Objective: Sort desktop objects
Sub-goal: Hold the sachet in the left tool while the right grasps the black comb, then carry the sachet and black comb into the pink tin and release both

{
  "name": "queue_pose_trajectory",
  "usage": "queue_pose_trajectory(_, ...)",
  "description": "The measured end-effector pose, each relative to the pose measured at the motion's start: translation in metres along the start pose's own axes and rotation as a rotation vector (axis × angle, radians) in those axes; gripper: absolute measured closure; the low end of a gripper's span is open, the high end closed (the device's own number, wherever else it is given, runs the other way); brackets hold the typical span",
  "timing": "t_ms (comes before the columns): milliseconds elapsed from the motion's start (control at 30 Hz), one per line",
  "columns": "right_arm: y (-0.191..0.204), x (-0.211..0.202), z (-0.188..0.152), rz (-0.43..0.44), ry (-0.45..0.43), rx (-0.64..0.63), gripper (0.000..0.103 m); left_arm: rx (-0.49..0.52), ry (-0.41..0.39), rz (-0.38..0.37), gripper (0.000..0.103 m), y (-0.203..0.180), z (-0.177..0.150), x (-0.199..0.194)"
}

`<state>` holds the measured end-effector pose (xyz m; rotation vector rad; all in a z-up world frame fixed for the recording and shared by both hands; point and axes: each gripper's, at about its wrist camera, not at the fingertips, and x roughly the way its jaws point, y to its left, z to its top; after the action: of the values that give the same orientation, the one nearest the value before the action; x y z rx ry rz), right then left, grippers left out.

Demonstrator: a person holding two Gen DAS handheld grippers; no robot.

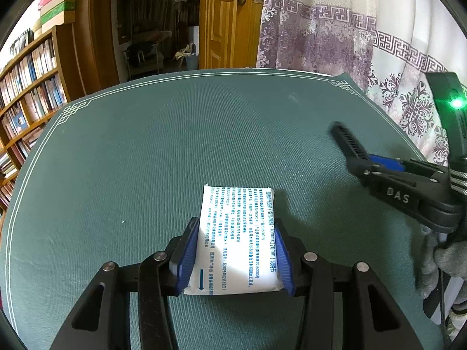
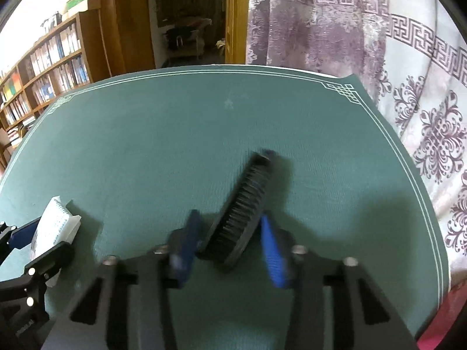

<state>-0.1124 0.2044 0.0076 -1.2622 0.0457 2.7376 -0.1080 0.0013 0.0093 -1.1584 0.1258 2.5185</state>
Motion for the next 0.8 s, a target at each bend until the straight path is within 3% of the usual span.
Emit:
queue_pose_trajectory(267,-0.016,-0.022,-0.016,0.059,0.012,0.043,0.075,0.005,0.002,0.021,0.054,-0.003,-0.001,0.000)
queue_pose_trajectory(533,-0.031,-0.057,-0.055,0.201,0.040,0.144,0.075,-0.005,-0.001,0.012,0.054,-0.015,-0.021,-0.013)
queue_pose_trajectory(800,-0.044,-0.114,-0.087,0.292,-0.016,0.179,0.075,-0.054,0.003,-0.060,0.054,-0.032,-0.051,-0.038)
